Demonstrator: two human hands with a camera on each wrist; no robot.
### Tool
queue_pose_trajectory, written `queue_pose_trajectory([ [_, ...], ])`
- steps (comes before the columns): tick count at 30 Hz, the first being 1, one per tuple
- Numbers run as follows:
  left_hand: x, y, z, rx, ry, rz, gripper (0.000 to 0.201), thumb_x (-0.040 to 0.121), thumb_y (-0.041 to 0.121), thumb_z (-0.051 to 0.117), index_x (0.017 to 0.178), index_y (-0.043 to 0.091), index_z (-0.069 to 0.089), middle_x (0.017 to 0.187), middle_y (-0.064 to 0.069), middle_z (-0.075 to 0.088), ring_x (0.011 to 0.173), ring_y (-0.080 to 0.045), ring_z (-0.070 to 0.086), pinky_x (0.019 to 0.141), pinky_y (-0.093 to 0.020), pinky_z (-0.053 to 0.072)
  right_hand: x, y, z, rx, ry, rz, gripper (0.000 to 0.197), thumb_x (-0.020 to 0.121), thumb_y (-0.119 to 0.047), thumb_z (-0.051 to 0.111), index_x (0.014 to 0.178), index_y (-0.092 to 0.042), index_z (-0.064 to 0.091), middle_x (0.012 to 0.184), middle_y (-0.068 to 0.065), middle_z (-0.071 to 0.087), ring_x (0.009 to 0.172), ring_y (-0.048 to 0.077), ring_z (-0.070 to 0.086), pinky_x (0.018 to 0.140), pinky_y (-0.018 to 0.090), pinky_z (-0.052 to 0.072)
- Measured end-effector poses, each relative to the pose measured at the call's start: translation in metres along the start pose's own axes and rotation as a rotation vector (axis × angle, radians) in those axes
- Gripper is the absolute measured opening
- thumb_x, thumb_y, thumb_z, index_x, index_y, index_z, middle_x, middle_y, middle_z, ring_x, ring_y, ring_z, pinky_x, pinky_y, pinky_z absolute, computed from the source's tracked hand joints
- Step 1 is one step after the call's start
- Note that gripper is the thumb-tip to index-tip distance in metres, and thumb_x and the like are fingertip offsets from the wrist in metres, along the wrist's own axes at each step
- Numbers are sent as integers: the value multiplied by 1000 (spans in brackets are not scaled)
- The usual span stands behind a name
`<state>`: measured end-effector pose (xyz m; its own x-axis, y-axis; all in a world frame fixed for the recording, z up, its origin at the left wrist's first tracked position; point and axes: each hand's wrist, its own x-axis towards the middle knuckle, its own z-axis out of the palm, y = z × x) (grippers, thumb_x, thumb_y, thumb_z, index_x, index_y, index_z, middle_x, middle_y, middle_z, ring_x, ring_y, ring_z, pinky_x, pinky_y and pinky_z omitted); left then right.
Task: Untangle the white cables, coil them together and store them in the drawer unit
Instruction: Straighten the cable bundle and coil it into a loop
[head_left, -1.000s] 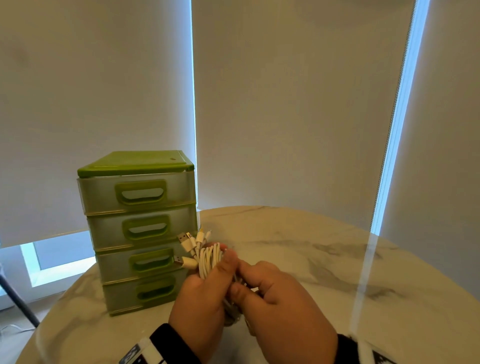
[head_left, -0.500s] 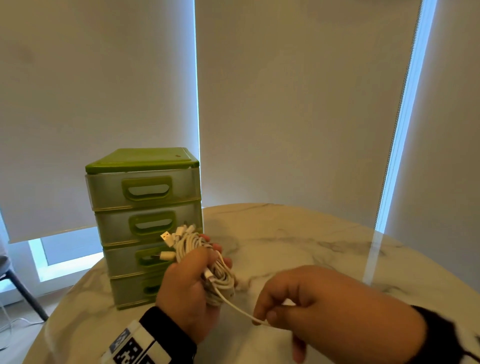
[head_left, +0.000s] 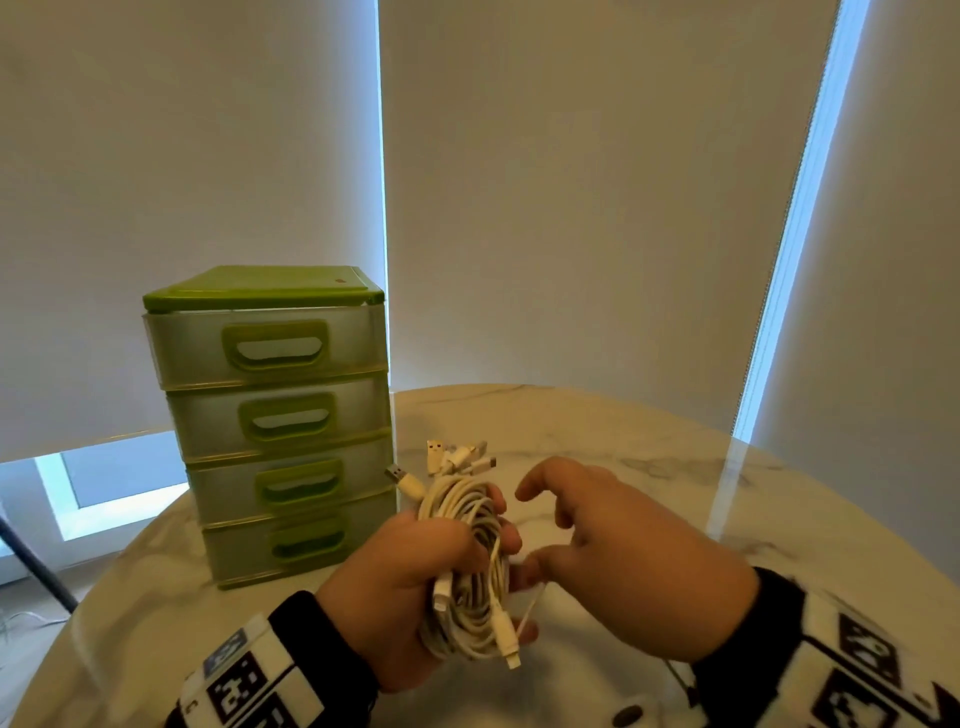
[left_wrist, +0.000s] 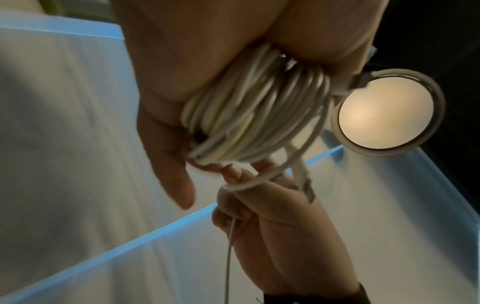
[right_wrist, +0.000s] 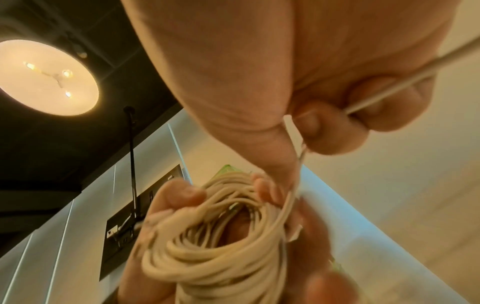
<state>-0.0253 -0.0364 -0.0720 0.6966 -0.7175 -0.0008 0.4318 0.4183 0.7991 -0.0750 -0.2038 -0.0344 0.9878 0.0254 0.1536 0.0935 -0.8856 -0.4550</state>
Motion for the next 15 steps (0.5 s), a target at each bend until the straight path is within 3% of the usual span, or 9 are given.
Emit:
queue_pose_trajectory([
  [3,2,-4,0,61,20,-37,54,41,1,65,96,-4,66,81,-24,60,68,-44,65,67,-52,55,0,1,7,45,28,-9,37,91,-31,64,118,-44,44,109,-11,45,77,9,59,66,16,48],
  [6,0,-5,2,93,-4,-61,47,42,-2,63,87,-12,69,79,-29,56,58,-38,60,59,-44,57,1,3,8,95,48,-9,29,91,-29,63,112,-41,47,104,-10,45,77,9,61,69,20,50],
  [9,-2,-5,4,120,-24,-70,42,42,-3,61,84,-8,69,75,-26,59,56,-35,59,49,-36,52,2,2,9,93,67,-7,22,92,-30,60,106,-41,48,96,-16,44,71,8,57,62,16,44],
  [12,1,-3,3,168,62,-2,39,40,2,64,78,0,73,76,-23,56,60,-33,54,55,-36,47,1,-1,7,90,40,-11,17,92,-44,54,108,-41,50,95,-15,49,77,4,52,66,19,41],
  [15,7,0,-3,164,181,132,39,46,0,61,84,2,68,74,-21,56,60,-30,56,59,-37,46,-2,-2,-3,69,-72,10,35,87,-58,55,116,-40,49,94,-12,61,81,5,58,75,24,50],
])
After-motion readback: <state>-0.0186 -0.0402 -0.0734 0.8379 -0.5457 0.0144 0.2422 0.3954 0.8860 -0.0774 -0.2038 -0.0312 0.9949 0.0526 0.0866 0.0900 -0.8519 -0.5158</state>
